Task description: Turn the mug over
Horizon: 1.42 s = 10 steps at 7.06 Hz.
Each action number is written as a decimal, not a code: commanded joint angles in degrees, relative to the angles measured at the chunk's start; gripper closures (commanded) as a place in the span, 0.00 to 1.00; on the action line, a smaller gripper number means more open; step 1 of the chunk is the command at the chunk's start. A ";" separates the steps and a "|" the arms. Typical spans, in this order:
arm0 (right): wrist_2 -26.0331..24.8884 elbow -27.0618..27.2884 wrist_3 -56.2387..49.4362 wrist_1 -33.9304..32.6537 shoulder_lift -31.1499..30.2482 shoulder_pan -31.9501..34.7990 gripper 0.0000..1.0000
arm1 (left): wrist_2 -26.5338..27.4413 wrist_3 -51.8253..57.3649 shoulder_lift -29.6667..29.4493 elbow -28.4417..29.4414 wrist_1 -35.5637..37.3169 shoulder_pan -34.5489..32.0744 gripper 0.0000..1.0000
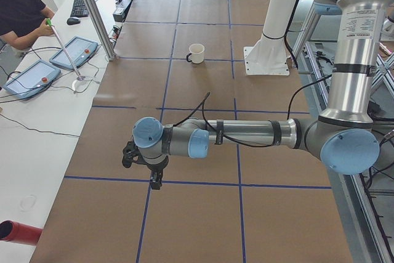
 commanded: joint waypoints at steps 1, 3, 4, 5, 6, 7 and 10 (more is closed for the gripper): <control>0.00 -0.05 0.00 0.00 0.00 0.00 0.00 | 0.45 -0.48 0.00 -0.66 0.70 -0.05 0.00; 0.00 -0.05 0.00 0.00 0.00 0.00 0.00 | 0.54 0.14 0.08 -1.18 0.70 -0.14 0.00; 0.00 -0.05 0.00 0.00 0.00 0.00 0.00 | 0.54 0.14 0.08 -1.27 0.70 -0.05 0.00; 0.00 -0.05 0.00 0.00 0.00 0.00 0.00 | 0.54 0.14 0.08 -1.27 0.70 -0.05 0.00; 0.00 -0.05 0.00 0.00 0.00 0.00 0.00 | 0.54 0.14 0.08 -1.27 0.70 -0.05 0.00; 0.00 -0.05 0.00 0.00 0.00 0.00 0.00 | 0.54 0.14 0.08 -1.36 0.70 -0.14 0.00; 0.00 -0.05 0.00 0.00 0.00 0.00 0.00 | 0.54 0.14 0.08 -1.45 0.79 -0.05 0.00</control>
